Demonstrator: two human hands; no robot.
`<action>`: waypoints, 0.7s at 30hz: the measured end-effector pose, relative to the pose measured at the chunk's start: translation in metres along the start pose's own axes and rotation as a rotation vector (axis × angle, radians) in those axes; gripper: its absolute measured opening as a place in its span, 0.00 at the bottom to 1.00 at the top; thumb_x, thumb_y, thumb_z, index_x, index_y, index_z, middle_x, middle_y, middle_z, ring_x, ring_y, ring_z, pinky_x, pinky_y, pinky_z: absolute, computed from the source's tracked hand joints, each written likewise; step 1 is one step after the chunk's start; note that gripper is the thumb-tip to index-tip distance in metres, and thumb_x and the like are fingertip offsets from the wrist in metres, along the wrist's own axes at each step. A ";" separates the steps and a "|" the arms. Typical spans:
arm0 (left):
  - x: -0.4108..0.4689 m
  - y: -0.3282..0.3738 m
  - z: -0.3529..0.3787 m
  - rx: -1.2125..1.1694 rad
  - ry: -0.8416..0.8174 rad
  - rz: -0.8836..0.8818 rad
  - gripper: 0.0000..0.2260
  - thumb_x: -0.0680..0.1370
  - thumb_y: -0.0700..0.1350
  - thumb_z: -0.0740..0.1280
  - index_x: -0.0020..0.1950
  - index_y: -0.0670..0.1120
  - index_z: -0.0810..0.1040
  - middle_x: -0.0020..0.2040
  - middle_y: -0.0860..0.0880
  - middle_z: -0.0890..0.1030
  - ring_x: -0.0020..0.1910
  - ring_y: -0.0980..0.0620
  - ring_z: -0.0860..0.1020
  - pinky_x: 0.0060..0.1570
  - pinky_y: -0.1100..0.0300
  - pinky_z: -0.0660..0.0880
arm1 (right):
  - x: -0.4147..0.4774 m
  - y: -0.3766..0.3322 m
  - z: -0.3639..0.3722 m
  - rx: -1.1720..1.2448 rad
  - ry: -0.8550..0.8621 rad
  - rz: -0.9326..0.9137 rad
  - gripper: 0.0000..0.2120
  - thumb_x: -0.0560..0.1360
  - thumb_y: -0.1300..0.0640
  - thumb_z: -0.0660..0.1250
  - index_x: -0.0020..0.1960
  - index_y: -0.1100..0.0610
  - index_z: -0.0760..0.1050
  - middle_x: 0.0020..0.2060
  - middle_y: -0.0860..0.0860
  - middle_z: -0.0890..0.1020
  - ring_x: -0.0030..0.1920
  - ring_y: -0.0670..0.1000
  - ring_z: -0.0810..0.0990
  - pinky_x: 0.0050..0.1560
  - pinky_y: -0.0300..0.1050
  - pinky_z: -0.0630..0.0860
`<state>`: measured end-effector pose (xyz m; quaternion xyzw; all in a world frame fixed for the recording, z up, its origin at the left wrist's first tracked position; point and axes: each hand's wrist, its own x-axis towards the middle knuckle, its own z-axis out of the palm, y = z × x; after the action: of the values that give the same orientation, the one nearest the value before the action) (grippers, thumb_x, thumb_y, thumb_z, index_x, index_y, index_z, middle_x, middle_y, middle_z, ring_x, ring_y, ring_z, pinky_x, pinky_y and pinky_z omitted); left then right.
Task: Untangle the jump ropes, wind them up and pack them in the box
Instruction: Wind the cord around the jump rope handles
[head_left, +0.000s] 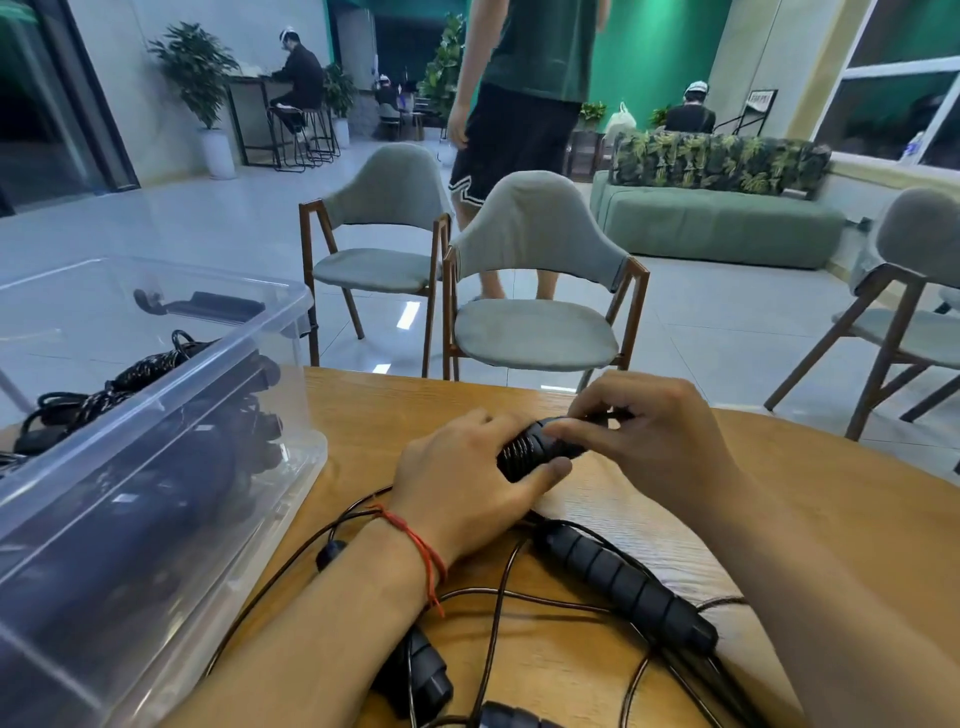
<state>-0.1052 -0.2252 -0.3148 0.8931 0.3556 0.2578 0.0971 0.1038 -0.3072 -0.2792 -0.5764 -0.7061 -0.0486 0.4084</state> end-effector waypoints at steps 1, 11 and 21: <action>-0.001 0.002 -0.001 -0.004 0.001 0.027 0.29 0.76 0.78 0.57 0.73 0.67 0.70 0.54 0.62 0.76 0.52 0.61 0.75 0.43 0.63 0.72 | 0.001 0.000 -0.002 0.005 -0.022 0.028 0.17 0.75 0.34 0.73 0.44 0.48 0.86 0.37 0.40 0.84 0.39 0.48 0.84 0.38 0.53 0.81; -0.006 0.009 -0.009 -0.146 -0.137 0.339 0.28 0.79 0.72 0.62 0.74 0.59 0.75 0.59 0.60 0.81 0.55 0.60 0.78 0.50 0.57 0.79 | 0.009 0.003 -0.018 0.231 -0.354 0.375 0.21 0.70 0.35 0.76 0.32 0.51 0.80 0.29 0.54 0.78 0.31 0.49 0.74 0.35 0.45 0.71; -0.009 0.010 -0.006 -0.491 -0.172 0.403 0.26 0.82 0.64 0.64 0.78 0.61 0.63 0.58 0.52 0.83 0.48 0.52 0.84 0.43 0.53 0.83 | 0.006 0.008 0.009 0.430 -0.356 0.595 0.20 0.80 0.48 0.73 0.33 0.56 0.79 0.32 0.56 0.76 0.35 0.51 0.75 0.39 0.45 0.73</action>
<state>-0.1081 -0.2388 -0.3099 0.9139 0.0894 0.2737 0.2861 0.1060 -0.2950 -0.2849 -0.6563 -0.5623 0.3209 0.3874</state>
